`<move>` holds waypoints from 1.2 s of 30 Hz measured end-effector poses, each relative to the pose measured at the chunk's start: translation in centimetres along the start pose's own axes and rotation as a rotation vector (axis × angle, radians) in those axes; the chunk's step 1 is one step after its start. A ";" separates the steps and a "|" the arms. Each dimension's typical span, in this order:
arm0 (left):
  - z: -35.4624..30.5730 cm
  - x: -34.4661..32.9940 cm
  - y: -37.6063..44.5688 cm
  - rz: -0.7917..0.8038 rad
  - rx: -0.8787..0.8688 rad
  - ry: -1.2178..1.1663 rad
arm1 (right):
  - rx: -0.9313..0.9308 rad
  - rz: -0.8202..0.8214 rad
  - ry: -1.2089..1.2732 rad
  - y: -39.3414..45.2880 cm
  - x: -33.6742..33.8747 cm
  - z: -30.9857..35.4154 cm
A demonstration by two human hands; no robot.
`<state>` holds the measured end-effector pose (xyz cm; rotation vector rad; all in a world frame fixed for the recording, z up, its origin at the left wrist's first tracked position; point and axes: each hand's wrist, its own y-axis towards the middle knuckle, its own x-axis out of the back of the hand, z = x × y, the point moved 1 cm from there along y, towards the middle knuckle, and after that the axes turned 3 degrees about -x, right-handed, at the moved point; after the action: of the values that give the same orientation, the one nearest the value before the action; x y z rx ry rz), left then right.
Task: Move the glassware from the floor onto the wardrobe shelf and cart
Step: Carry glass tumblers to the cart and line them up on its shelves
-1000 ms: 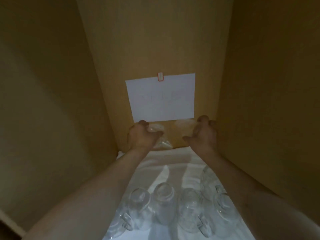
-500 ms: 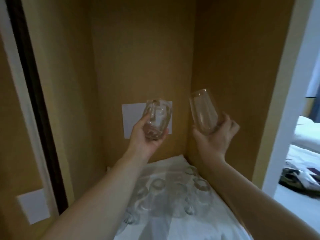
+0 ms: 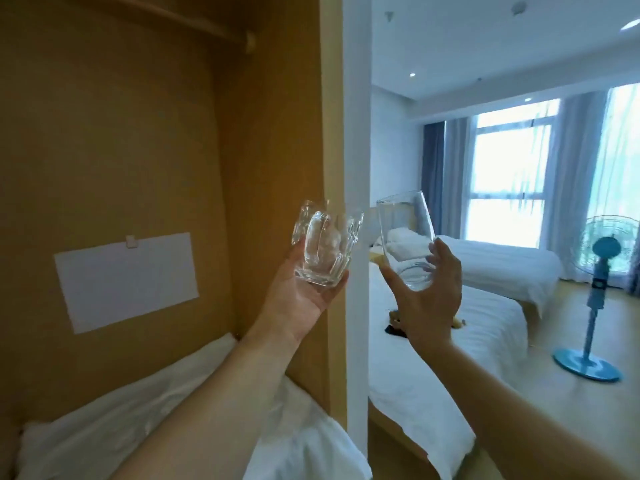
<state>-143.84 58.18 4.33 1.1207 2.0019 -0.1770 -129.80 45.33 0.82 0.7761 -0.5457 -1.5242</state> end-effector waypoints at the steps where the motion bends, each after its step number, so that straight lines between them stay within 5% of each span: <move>1: 1.6 -1.4 0.7 0.013 0.015 0.018 | -0.024 -0.020 0.010 1.0 1.4 -0.8; 14: 27.5 -19.6 10.0 0.281 0.369 0.228 | -0.194 -0.138 -0.400 16.4 25.0 -16.8; 21: 41.2 -26.6 13.0 0.477 0.367 0.365 | -0.295 -0.153 -0.496 20.7 36.7 -25.4; 36: 65.7 -33.0 21.1 0.714 0.612 0.466 | -0.585 -0.336 -0.669 24.6 49.5 -38.7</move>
<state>-80.29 18.22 -10.09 2.3769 1.8235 -0.1647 -84.30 -2.18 -14.05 -0.1241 -0.4185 -2.1285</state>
